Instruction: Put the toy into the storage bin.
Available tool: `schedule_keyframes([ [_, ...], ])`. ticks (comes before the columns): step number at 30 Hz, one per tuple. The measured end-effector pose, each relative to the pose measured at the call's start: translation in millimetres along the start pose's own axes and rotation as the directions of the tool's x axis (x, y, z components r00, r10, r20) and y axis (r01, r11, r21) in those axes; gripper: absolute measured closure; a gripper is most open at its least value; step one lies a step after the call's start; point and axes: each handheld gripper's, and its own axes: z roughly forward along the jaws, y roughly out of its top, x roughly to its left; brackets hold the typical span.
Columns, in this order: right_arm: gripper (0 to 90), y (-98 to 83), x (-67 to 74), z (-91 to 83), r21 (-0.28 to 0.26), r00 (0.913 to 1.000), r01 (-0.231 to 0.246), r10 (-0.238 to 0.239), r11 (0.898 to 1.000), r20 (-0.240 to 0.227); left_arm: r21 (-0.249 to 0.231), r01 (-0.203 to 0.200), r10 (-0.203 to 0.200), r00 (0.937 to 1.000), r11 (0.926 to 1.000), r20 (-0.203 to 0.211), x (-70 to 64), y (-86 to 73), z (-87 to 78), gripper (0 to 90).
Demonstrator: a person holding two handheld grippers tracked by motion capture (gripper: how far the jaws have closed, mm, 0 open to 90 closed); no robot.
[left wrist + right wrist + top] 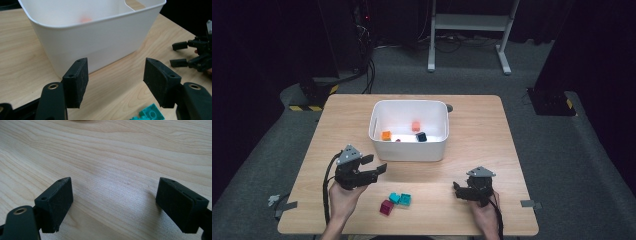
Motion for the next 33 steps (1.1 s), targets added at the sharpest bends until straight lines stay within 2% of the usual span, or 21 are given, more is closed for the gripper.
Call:
schedule_keyframes([
  [5, 13.9, 0.0, 0.0, 0.0, 0.0, 1.0, 0.0, 0.0, 1.0, 0.0, 0.03, -0.003, 0.002, 0.9999, 0.9996, 0.013, -7.2, -14.4, 5.2, 36.4],
  [11, 13.9, 0.0, 0.0, 0.0, 0.0, 1.0, 0.001, -0.001, 1.0, 0.0, 0.087, -0.019, 0.017, 0.9996, 0.996, 0.024, -17.4, -33.3, 16.0, 36.4],
  [18, 13.9, 0.0, 0.0, 0.0, 0.0, 1.0, 0.001, -0.001, 1.0, -0.001, 0.123, -0.006, 0.003, 0.9997, 0.9924, 0.025, -28.1, -57.8, 25.3, 36.6],
  [28, 13.9, 0.0, 0.0, 0.0, 0.0, 1.0, 0.0, 0.0, 1.0, 0.0, 0.164, -0.023, 0.019, 0.9995, 0.9863, 0.027, -38.0, -71.9, 39.4, 39.2],
  [33, 13.9, 0.0, 0.0, 0.0, 0.0, 1.0, 0.0, 0.0, 1.0, 0.0, 0.171, -0.027, 0.022, 0.9993, 0.9849, 0.031, -40.1, -72.7, 43.5, 48.4],
])
